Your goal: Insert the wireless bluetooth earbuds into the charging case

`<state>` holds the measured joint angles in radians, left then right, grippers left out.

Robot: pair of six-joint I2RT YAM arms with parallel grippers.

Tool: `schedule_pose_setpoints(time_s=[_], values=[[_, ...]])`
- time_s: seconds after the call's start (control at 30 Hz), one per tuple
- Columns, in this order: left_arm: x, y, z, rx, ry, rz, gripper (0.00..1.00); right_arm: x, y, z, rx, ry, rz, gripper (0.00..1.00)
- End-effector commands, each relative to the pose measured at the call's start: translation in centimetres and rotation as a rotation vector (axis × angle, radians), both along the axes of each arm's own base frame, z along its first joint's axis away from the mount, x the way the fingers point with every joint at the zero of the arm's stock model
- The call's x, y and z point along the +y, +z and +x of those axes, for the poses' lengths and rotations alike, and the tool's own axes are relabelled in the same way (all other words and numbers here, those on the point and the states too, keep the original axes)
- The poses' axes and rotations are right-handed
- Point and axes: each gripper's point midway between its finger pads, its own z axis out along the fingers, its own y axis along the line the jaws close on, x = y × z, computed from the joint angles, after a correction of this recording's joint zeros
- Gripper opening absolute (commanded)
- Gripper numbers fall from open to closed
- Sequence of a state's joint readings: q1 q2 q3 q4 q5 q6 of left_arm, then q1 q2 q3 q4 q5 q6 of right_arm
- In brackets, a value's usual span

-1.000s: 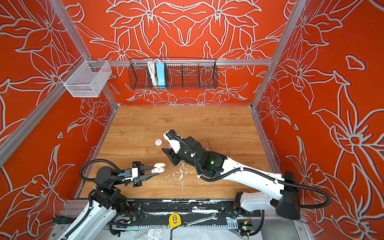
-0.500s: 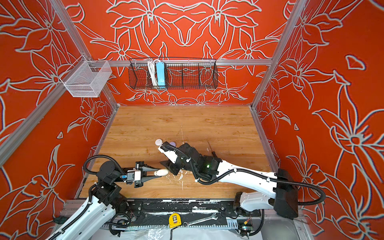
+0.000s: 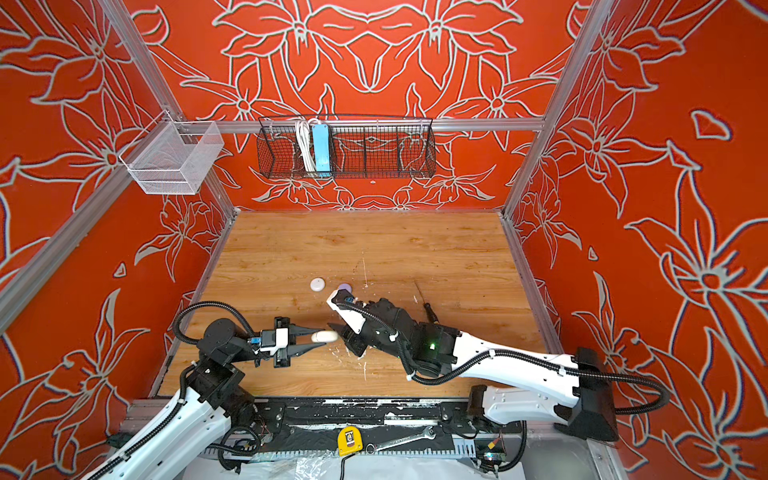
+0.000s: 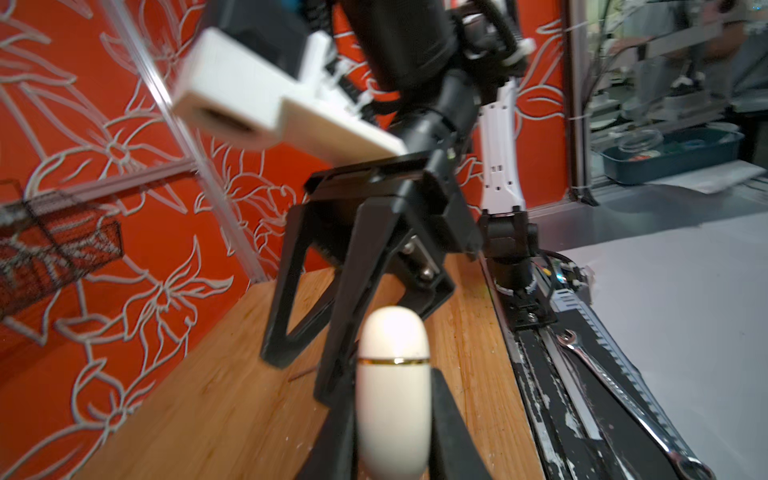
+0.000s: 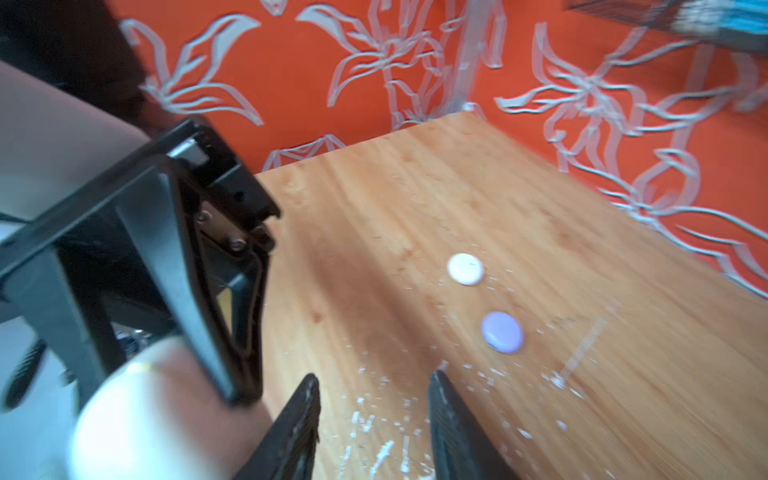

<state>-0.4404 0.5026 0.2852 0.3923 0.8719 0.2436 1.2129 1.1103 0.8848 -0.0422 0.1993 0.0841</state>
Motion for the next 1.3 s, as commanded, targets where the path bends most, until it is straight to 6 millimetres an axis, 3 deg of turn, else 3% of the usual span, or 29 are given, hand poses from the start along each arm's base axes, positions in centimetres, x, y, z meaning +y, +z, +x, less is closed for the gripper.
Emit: schedule_pose_setpoints(time_s=[0.0, 0.2, 0.3, 0.5, 0.67, 0.87, 0.97, 1.27], values=[[1.4, 0.5, 5.0, 0.202, 0.251, -0.118, 0.00, -5.1, 1.0, 3.3, -0.030, -0.313, 0.054, 0.45], [4.2, -1.0, 10.7, 0.603, 0.536, -0.351, 0.00, -13.5, -0.5, 5.9, 0.036, -0.619, 0.108, 0.47], [6.3, -3.7, 13.0, 0.936, 0.747, -0.449, 0.00, -17.6, -1.4, 6.2, 0.032, -0.770, 0.136, 0.48], [2.5, -6.2, 13.6, 1.094, 0.626, -0.452, 0.00, -23.7, -4.2, 7.0, 0.076, -0.976, 0.126, 0.49], [-1.0, -10.6, 14.1, 1.215, 0.748, -0.321, 0.00, -27.8, -6.7, 8.2, 0.116, -1.132, 0.065, 0.52], [-6.1, -13.7, 13.9, 1.257, 0.735, -0.292, 0.00, -32.2, -10.5, 9.5, 0.191, -1.314, 0.013, 0.55], [-7.9, -14.8, 14.8, 1.272, 0.761, -0.243, 0.00, -34.6, -11.6, 9.2, 0.193, -1.426, -0.012, 0.48], [-11.9, -20.3, 16.7, 1.355, 0.768, -0.196, 0.00, -36.3, -13.0, 9.3, 0.191, -1.473, 0.071, 0.52]])
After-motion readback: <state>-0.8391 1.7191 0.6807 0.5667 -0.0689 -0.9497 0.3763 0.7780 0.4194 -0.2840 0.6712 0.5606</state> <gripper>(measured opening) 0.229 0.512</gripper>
